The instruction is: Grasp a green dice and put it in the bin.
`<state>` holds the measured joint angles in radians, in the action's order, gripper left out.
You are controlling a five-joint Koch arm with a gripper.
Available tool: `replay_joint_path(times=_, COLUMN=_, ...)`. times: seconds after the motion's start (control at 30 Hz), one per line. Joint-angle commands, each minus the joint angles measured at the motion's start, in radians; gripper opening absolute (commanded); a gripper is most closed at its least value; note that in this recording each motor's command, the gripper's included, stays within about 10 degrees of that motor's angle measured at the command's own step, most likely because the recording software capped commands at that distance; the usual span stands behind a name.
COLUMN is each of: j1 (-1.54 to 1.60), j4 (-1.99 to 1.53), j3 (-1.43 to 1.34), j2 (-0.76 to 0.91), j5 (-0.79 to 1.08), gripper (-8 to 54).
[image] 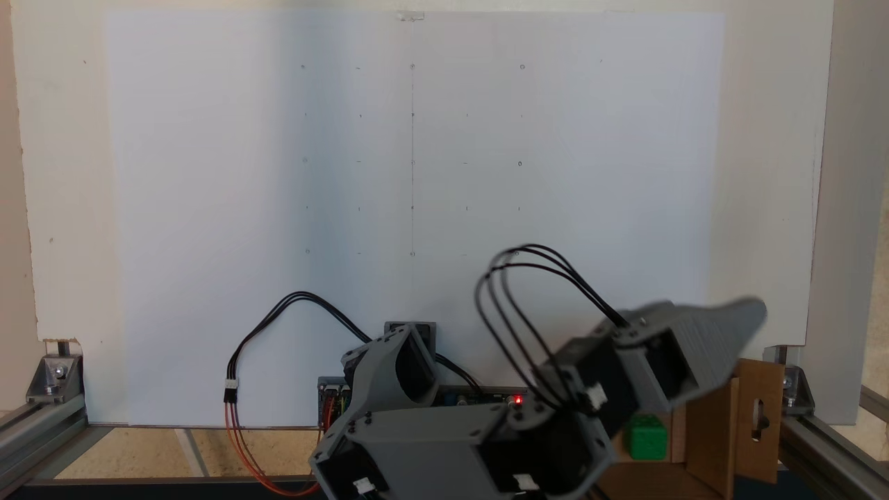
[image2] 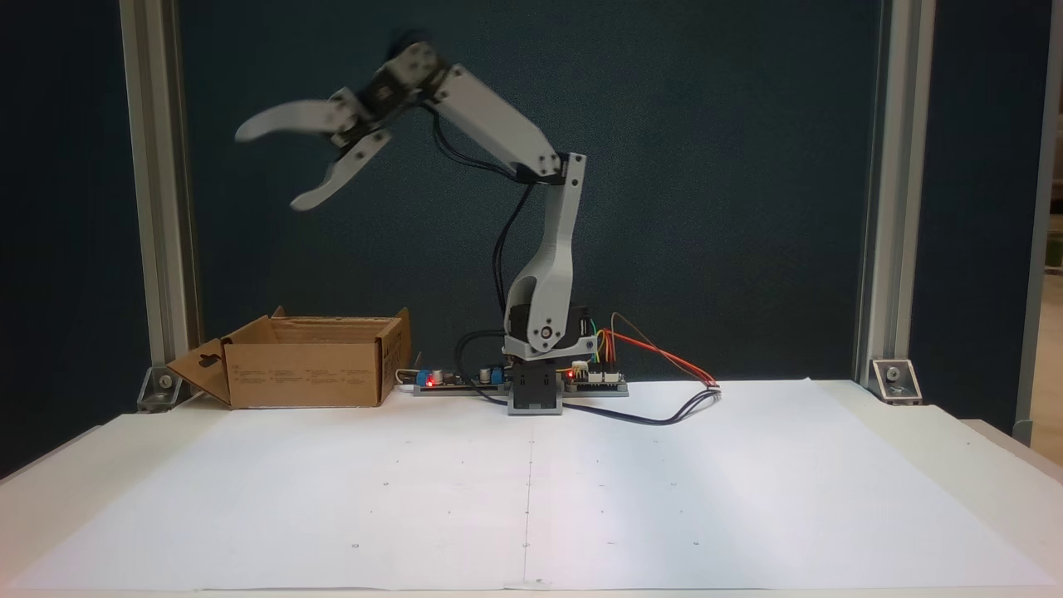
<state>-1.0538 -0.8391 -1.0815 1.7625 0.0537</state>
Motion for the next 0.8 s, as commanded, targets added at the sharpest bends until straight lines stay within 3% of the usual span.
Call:
replay_joint_path(times=0.0, j1=0.161, j4=0.038, j3=0.018, j2=0.025, j5=-0.04, gripper=44.2)
replay_joint_path(times=0.27, j1=0.741, j4=0.078, j3=-0.173, j2=0.103, j5=-0.095, gripper=44.2)
replay_joint_path(times=0.47, j1=1.154, j4=0.386, j3=-0.756, j2=0.353, j5=-0.089, gripper=43.9)
replay_joint_path(times=0.6, j1=1.157, j4=0.561, j3=-0.992, j2=0.488, j5=-0.089, gripper=44.4)
replay_joint_path(times=0.77, j1=1.123, j4=0.784, j3=-1.092, j2=0.56, j5=-0.089, gripper=44.4)
